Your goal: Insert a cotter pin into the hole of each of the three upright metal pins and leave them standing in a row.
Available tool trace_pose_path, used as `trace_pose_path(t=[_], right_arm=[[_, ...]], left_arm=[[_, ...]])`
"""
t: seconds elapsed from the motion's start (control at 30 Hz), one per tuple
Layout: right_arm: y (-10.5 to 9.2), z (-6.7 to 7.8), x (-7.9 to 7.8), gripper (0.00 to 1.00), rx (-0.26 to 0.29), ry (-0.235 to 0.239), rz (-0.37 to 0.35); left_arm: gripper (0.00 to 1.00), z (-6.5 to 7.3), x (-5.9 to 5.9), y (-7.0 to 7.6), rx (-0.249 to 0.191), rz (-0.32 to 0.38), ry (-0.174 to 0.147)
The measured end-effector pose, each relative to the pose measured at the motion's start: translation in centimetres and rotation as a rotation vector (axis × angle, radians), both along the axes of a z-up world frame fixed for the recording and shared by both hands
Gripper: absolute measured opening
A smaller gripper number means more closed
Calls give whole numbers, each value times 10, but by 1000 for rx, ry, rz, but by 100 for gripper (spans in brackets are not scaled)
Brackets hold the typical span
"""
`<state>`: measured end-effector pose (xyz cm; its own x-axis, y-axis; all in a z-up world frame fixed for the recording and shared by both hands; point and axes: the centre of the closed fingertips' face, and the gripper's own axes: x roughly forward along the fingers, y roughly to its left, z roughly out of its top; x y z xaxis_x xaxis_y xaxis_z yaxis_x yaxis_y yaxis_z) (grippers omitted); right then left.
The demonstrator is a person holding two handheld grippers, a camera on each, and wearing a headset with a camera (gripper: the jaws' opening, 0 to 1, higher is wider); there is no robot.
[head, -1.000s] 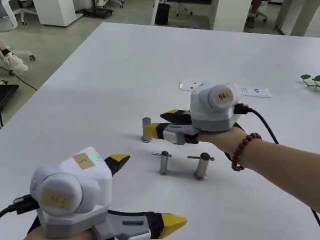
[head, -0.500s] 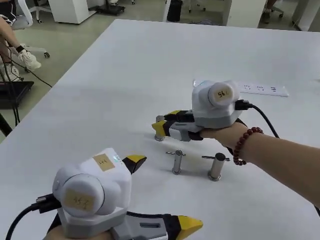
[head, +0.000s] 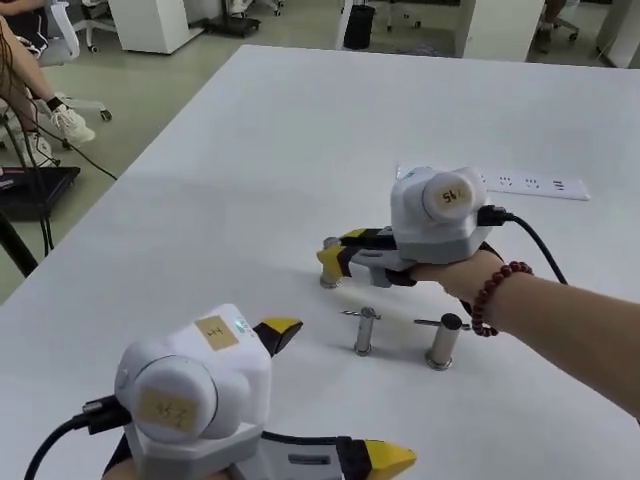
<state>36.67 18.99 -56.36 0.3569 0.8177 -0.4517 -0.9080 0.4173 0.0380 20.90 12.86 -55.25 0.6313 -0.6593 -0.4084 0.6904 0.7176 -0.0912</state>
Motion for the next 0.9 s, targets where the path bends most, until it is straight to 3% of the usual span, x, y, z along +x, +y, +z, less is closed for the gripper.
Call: trace_pose_path(t=[0.17,0.4,0.9], right_arm=[[-4,2,-3,8,-27,-20,9],[-19,5,-9,8,-61,-26,3],[-73,11,-2,8,-87,-25,-71]], left_arm=[[92,-2,-2,-3,4,-11,12],[92,0,-2,-4,-1,-15,3],[93,8,-3,-8,-3,-23,-18]])
